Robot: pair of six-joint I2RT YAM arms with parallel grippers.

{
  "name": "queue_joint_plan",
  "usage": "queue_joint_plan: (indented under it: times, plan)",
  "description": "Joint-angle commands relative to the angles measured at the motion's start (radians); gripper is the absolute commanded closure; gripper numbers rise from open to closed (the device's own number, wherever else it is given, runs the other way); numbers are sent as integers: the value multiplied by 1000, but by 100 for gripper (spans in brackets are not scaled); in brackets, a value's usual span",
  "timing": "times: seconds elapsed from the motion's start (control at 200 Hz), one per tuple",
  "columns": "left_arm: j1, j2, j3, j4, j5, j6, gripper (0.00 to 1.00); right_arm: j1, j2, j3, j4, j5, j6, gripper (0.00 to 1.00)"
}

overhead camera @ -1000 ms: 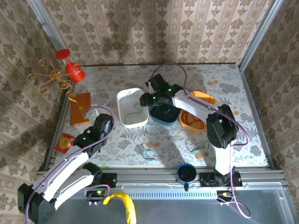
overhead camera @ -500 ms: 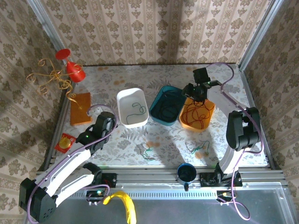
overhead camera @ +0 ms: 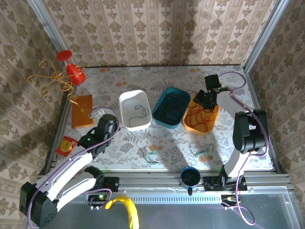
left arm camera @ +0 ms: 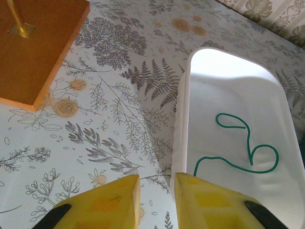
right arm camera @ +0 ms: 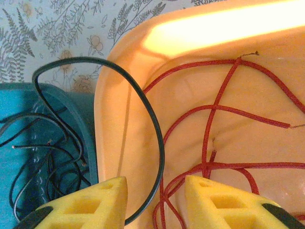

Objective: Untangle the cables

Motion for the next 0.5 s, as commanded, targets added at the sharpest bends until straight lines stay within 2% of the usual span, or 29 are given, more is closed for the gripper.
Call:
queue_joint_plan:
  times: [0.0,0.325,0.4,0.495]
  plan:
    - [-2,3,-14,7,7,31,74,-6,21,-2,33,-17,19,63]
    - [-2,0,-15,2,5,29,74,-7,81,17,43,-32,23,67]
    - [-2,1,-17,4,7,28,74,-8,83,9,52,-32,22,72]
    - [-2,2,-17,6,10,31,74,-8,76,-2,60,-28,22,85]
